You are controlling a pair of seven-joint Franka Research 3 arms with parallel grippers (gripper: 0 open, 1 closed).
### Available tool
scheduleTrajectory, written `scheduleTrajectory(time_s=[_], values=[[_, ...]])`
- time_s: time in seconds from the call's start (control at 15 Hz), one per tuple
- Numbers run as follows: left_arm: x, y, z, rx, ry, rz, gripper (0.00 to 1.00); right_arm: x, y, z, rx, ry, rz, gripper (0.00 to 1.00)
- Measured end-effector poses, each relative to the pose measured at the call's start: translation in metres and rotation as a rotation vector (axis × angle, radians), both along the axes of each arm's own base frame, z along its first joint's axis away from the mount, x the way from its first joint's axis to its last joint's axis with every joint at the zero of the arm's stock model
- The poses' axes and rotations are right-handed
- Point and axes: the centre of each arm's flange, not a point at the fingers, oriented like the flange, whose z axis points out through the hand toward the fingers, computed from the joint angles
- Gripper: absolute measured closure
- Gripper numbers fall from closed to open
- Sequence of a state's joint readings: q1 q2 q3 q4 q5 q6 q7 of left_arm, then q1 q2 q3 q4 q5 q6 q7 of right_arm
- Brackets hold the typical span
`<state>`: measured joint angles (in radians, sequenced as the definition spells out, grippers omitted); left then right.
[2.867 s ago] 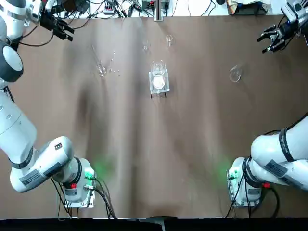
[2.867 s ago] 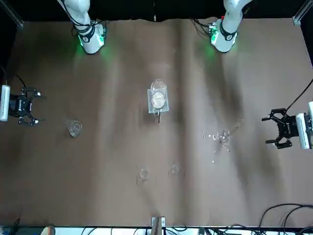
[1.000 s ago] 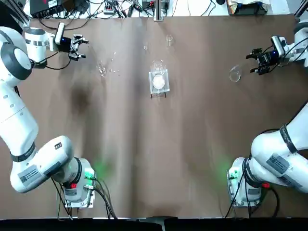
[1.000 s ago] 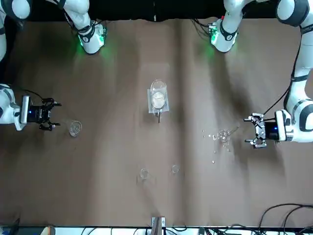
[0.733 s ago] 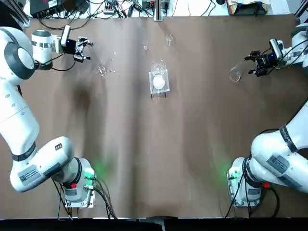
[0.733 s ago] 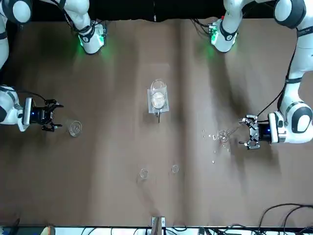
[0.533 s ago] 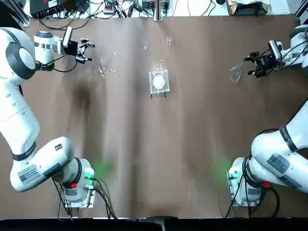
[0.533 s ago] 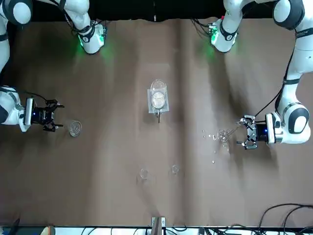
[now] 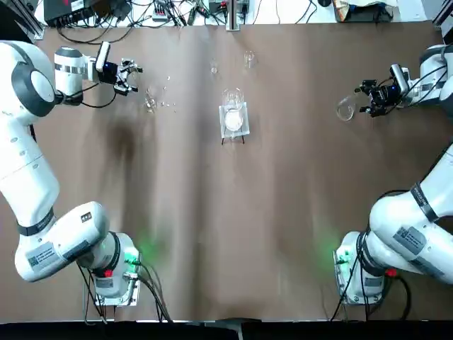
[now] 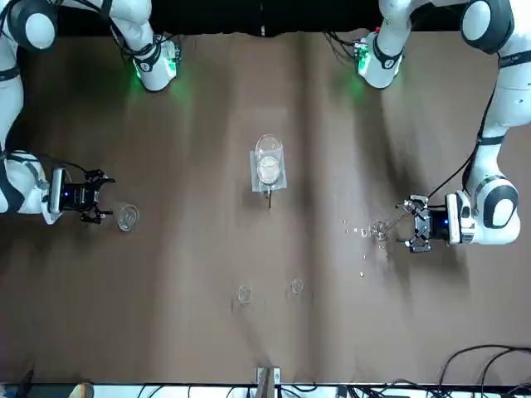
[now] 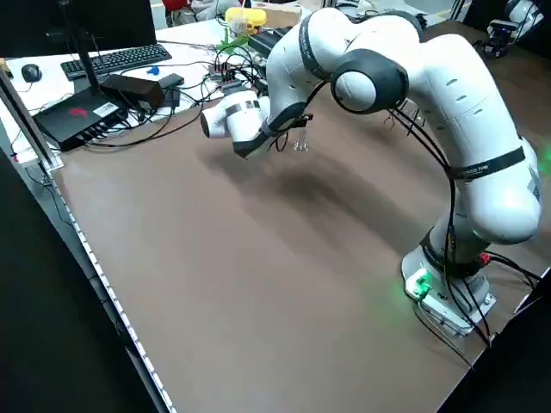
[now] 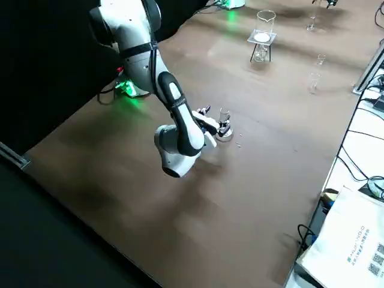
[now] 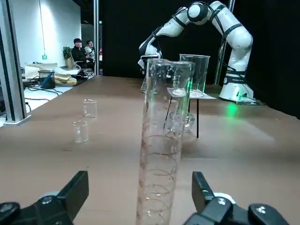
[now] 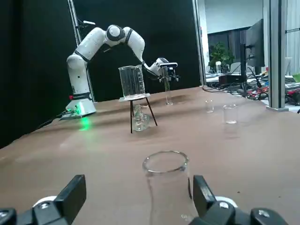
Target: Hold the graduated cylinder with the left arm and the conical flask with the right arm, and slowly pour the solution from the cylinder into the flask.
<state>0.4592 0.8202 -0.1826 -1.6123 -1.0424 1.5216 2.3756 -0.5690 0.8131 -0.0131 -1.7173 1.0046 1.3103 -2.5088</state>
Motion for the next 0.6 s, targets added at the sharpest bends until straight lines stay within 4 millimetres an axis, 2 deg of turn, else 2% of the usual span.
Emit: scheduleTrajectory(time_s=[0.2,0.4,0.47,0.53,0.6], values=[[0.0,-0.003,-0.003,-0.003,0.004,-0.004,0.06,0.001,0.004,0.0,0.011,-0.006,0.007,0.0],[-0.001,-0.006,-0.005,-0.006,0.007,-0.008,0.17,0.004,0.011,0.0,0.019,-0.015,0.017,0.0],[-0.001,-0.007,-0.006,-0.008,0.006,-0.009,0.26,0.004,0.012,0.001,0.02,-0.019,0.019,0.01],[-0.001,-0.008,-0.008,-0.01,0.004,-0.011,0.3,0.005,0.013,0.0,0.022,-0.04,0.022,0.02],[-0.001,-0.008,-0.009,-0.01,0.004,-0.011,0.4,0.005,0.014,-0.001,0.026,-0.055,0.021,0.02]])
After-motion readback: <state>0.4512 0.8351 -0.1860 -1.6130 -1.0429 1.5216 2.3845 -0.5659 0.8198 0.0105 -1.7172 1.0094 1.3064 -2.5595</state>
